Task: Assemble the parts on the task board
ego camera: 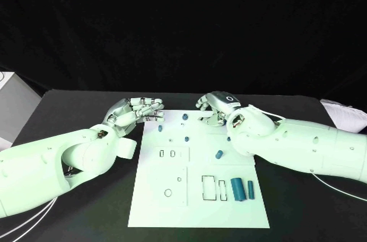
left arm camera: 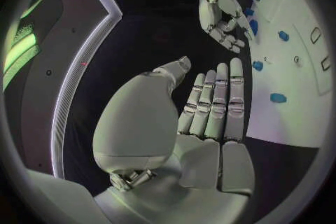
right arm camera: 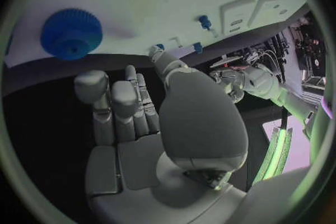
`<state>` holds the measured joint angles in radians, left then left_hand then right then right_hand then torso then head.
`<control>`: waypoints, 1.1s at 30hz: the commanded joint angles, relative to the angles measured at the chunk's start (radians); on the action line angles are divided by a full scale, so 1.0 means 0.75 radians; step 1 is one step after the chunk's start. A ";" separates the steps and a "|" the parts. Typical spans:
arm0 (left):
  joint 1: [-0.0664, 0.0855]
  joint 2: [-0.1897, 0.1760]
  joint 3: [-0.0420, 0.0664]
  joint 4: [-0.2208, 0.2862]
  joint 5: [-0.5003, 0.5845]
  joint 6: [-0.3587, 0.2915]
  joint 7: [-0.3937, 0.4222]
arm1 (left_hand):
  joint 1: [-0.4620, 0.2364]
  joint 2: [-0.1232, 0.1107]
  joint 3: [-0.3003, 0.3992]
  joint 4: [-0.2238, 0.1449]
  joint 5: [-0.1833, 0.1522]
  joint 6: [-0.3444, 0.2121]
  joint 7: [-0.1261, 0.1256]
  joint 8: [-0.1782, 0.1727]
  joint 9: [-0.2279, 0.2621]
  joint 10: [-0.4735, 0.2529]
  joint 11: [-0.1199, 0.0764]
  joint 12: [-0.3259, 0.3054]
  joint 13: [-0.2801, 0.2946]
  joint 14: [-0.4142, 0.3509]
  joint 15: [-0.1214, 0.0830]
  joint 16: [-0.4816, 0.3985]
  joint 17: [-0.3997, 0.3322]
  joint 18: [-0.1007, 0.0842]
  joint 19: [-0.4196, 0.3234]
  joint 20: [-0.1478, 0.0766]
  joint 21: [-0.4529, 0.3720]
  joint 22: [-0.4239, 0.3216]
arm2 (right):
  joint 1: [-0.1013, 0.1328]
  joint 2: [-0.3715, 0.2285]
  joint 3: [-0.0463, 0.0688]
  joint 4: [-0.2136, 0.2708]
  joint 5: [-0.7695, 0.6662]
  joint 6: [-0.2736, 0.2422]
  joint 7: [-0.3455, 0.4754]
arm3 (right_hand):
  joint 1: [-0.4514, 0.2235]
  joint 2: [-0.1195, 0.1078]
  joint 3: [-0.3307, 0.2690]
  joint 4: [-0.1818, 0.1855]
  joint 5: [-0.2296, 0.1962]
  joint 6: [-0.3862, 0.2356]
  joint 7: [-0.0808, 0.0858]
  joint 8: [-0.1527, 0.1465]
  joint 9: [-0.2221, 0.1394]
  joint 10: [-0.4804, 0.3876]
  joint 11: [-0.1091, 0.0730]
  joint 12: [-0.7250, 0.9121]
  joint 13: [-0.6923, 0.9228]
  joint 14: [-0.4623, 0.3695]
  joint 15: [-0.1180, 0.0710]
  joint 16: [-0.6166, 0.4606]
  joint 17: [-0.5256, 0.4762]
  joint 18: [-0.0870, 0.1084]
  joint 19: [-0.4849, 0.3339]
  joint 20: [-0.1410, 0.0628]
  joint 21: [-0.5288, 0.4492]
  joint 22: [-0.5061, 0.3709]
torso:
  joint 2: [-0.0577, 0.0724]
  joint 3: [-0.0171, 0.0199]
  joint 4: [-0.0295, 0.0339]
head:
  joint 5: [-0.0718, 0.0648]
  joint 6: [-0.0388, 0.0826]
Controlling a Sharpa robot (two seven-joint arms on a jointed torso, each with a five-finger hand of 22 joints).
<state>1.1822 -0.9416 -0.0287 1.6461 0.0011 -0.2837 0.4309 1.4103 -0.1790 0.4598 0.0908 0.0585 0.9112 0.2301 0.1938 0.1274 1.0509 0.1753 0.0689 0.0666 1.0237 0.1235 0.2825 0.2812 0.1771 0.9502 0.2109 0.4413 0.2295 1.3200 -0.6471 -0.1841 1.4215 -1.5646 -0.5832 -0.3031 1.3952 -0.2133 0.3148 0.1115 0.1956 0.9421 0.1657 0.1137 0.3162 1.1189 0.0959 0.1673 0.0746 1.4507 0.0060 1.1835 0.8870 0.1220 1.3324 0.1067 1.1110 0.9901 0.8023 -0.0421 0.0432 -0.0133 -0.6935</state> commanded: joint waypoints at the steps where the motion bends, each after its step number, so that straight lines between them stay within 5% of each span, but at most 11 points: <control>1: 0.002 0.000 0.001 0.000 -0.001 0.031 0.008 | -0.009 0.008 -0.002 -0.007 -0.004 -0.008 0.009 -0.008 -0.002 -0.004 0.003 -0.005 -0.001 -0.010 -0.001 -0.005 0.001 -0.001 -0.008 -0.002 0.009 0.001 | 0.010 -0.082 0.006 0.072 0.051 -0.098 0.049 | 0.008 -0.014 0.037 0.017 0.028 -0.004 0.010 -0.006 -0.003 0.106 -0.007 0.049 0.020 0.022 -0.002 0.062 0.081 -0.026 0.040 -0.001 0.077 0.095 | -0.008 0.0045 -0.0085 | -0.005 0.008; 6: 0.002 0.001 0.001 -0.006 -0.001 0.036 0.009 | -0.017 0.007 0.002 -0.016 -0.004 -0.005 0.008 -0.007 -0.002 -0.001 0.001 -0.002 0.000 -0.001 -0.004 0.002 0.010 0.000 -0.006 -0.003 0.027 0.012 | 0.030 -0.206 0.012 0.125 0.211 -0.043 0.121 | 0.021 -0.076 -0.006 0.077 0.008 0.002 -0.032 -0.005 0.008 0.258 -0.063 0.354 0.267 0.041 -0.044 0.171 0.222 -0.048 0.084 -0.037 0.192 0.240 | -0.016 0.0127 -0.0202 | -0.011 0.014; 7: 0.002 0.002 0.001 -0.007 -0.002 0.037 0.009 | -0.019 0.006 0.003 -0.018 -0.004 -0.005 0.007 -0.007 -0.002 0.000 0.001 -0.002 0.000 0.001 -0.004 0.004 0.012 0.001 -0.007 -0.004 0.031 0.014 | 0.033 -0.223 0.013 0.123 0.252 -0.021 0.132 | 0.034 -0.065 -0.054 0.100 0.017 -0.015 -0.037 0.003 0.016 0.176 -0.055 0.572 0.473 0.048 -0.044 0.208 0.275 -0.055 0.091 -0.038 0.216 0.273 | -0.017 0.0143 -0.0209 | -0.013 0.013; 8: 0.001 0.003 0.001 -0.008 -0.003 0.038 0.010 | -0.019 0.006 0.003 -0.019 -0.004 -0.004 0.007 -0.007 -0.002 0.000 0.000 -0.001 0.000 0.001 -0.005 0.005 0.013 0.001 -0.007 -0.004 0.033 0.015 | 0.035 -0.234 0.013 0.119 0.282 -0.002 0.141 | 0.059 -0.059 -0.100 0.129 0.028 -0.031 -0.032 0.018 0.025 0.142 -0.049 0.987 0.918 0.057 -0.045 0.253 0.347 -0.062 0.096 -0.024 0.235 0.302 | -0.018 0.0154 -0.0218 | -0.013 0.013; 9: 0.001 0.003 0.001 -0.010 -0.004 0.039 0.010 | -0.021 0.006 0.005 -0.020 -0.004 -0.003 0.006 -0.006 -0.002 0.002 0.000 -0.001 0.000 0.003 -0.005 0.006 0.015 0.001 -0.007 -0.004 0.037 0.018 | 0.037 -0.245 0.013 0.113 0.310 0.020 0.151 | 0.063 -0.055 -0.138 0.152 0.064 -0.048 -0.019 0.027 0.030 0.324 -0.046 1.438 1.427 0.097 -0.025 0.358 0.543 -0.071 0.124 -0.027 0.285 0.364 | -0.019 0.0164 -0.0226 | -0.013 0.013; 11: 0.001 0.005 0.001 -0.012 -0.006 0.040 0.010 | -0.022 0.006 0.005 -0.021 -0.004 -0.003 0.006 -0.006 -0.002 0.003 -0.001 0.000 0.001 0.004 -0.006 0.007 0.016 0.001 -0.007 -0.005 0.040 0.019 | 0.040 -0.261 0.014 0.096 0.334 0.070 0.163 | 0.080 -0.029 -0.183 0.188 0.076 -0.081 -0.005 0.038 0.036 0.421 -0.027 1.679 1.723 0.115 -0.008 0.425 0.673 -0.085 0.161 -0.013 0.351 0.449 | -0.020 0.0194 -0.0241 | -0.014 0.012; 19: 0.001 0.010 0.001 -0.018 -0.014 0.041 0.010 | -0.057 0.007 0.026 -0.062 -0.004 0.000 0.001 -0.006 -0.004 0.008 -0.008 -0.001 0.000 0.035 -0.020 0.061 0.071 0.002 -0.003 -0.021 0.178 0.102 | 0.041 -0.261 0.014 0.040 0.407 0.202 0.160 | 0.092 -0.006 -0.285 0.236 0.073 -0.105 0.011 0.050 0.041 0.539 -0.009 1.819 1.916 0.144 0.009 0.491 0.835 -0.110 0.210 0.009 0.441 0.562 | -0.022 0.0304 -0.0269 | -0.015 0.007; 28: 0.000 0.012 0.001 -0.022 -0.016 0.037 0.008 | -0.077 0.007 0.037 -0.083 -0.004 -0.003 0.004 -0.009 -0.006 0.002 -0.007 -0.002 0.000 0.031 -0.022 0.100 0.106 0.001 -0.035 -0.023 0.258 0.154 | 0.034 -0.193 0.014 -0.011 0.412 0.228 0.110 | 0.086 0.006 -0.300 0.237 0.080 -0.099 0.013 0.063 0.045 0.603 -0.005 1.871 1.995 0.157 0.014 0.512 0.897 -0.126 0.242 0.015 0.496 0.630 | -0.019 0.0224 -0.0201 | -0.020 0.004; 33: 0.000 0.011 0.001 -0.022 -0.017 0.035 0.005 | -0.081 0.006 0.038 -0.087 -0.004 -0.005 0.005 -0.010 -0.007 0.000 -0.006 -0.002 0.000 0.027 -0.021 0.108 0.113 0.001 -0.043 -0.022 0.273 0.164 | 0.029 -0.156 0.014 -0.038 0.421 0.223 0.093 | 0.079 0.015 -0.297 0.236 0.103 -0.088 0.011 0.072 0.048 0.603 -0.006 1.871 1.995 0.160 0.014 0.516 0.909 -0.130 0.250 0.016 0.510 0.648 | -0.014 0.0253 -0.0189 | -0.019 0.007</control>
<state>1.1816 -0.9350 -0.0289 1.6276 -0.0049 -0.2732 0.4310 1.3627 -0.1740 0.4882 0.0313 0.0585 0.9112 0.2301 0.1910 0.1240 1.0548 0.1714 0.0690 0.0666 1.0472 0.1072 0.3592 0.3643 0.1772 0.9235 0.1947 0.6421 0.3506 1.3435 -0.7682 -0.1736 1.3964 -1.2629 -0.4434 -0.2192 1.4564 -0.2087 0.0952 0.2870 0.2694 0.8679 0.1750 0.1619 0.3511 1.4657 0.0839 1.5663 1.3080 1.4664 0.0109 1.5641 1.3086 0.0440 1.4647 0.1127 1.4891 1.3080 0.7888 -0.0236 0.0269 -0.0273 -0.6900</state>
